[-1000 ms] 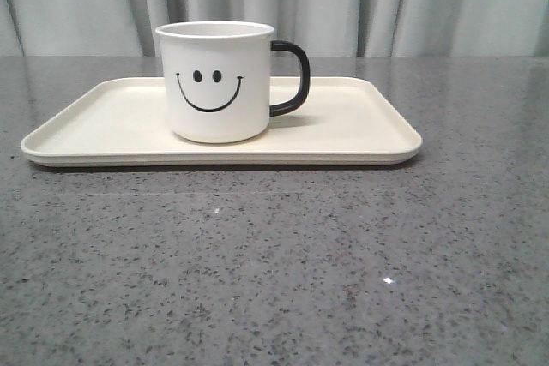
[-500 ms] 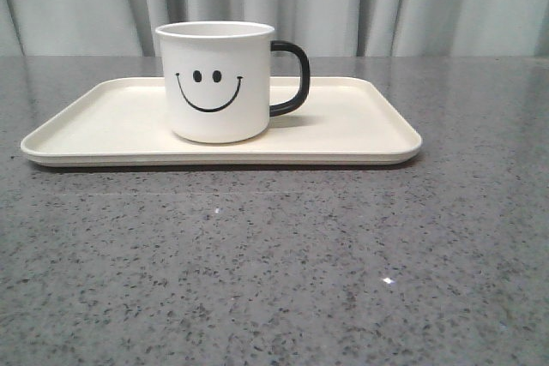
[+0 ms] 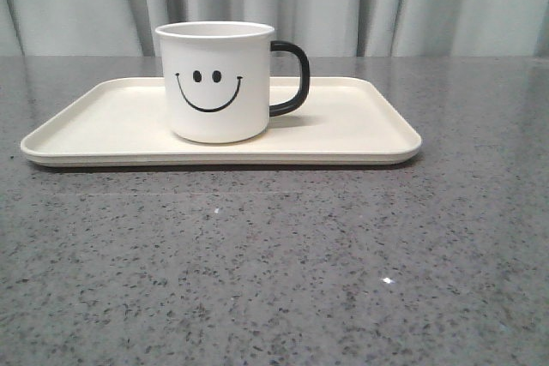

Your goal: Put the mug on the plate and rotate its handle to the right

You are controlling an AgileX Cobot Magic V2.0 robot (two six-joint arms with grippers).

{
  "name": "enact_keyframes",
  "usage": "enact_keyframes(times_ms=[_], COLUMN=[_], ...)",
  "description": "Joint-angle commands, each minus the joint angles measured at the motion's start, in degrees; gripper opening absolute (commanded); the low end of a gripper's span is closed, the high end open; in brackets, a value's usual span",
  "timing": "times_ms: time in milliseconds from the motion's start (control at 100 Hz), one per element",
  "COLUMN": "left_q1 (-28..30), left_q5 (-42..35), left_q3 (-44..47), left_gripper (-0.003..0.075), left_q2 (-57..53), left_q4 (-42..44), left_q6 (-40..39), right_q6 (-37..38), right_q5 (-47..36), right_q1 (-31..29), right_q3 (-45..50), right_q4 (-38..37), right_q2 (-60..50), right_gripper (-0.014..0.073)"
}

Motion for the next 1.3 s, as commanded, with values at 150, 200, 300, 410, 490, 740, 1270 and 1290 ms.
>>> enact_keyframes(times_ms=[150, 200, 300, 410, 490, 740, 1270, 1290], left_q1=[0.17, 0.17, 0.17, 0.17, 0.17, 0.17, 0.17, 0.17], left_q5=[-4.06, -4.06, -4.06, -4.06, -4.06, -4.06, -4.06, -4.06], left_q3=[0.53, 0.53, 0.53, 0.53, 0.53, 0.53, 0.53, 0.53], left_gripper=[-0.0020, -0.0020, -0.0020, -0.0020, -0.0020, -0.0020, -0.0020, -0.0020], left_q2=[-1.74, -1.74, -1.74, -1.74, -1.74, -1.74, -1.74, -1.74], left_q4=[-0.71, -0.71, -0.71, -0.71, -0.71, -0.71, -0.71, -0.71], left_q6=[-0.17, -0.17, -0.17, -0.17, -0.17, -0.17, -0.17, -0.17], right_q6=[0.08, 0.08, 0.08, 0.08, 0.08, 0.08, 0.08, 0.08], right_q5=[-4.15, -4.15, -4.15, -4.15, -4.15, -4.15, -3.42, -2.86], right_q1=[-0.21, -0.21, -0.21, -0.21, -0.21, -0.21, -0.21, -0.21], right_q3=[-1.03, -1.03, -1.03, -1.03, -1.03, -1.03, -1.03, -1.03], right_q4=[-1.68, -1.68, -1.68, -1.68, -1.68, -1.68, -1.45, -1.15], right_q2=[0.65, 0.65, 0.65, 0.65, 0.65, 0.65, -0.34, -0.86], right_gripper=[-0.0109, -0.0109, -0.0109, -0.0109, -0.0109, -0.0109, -0.0109, -0.0109])
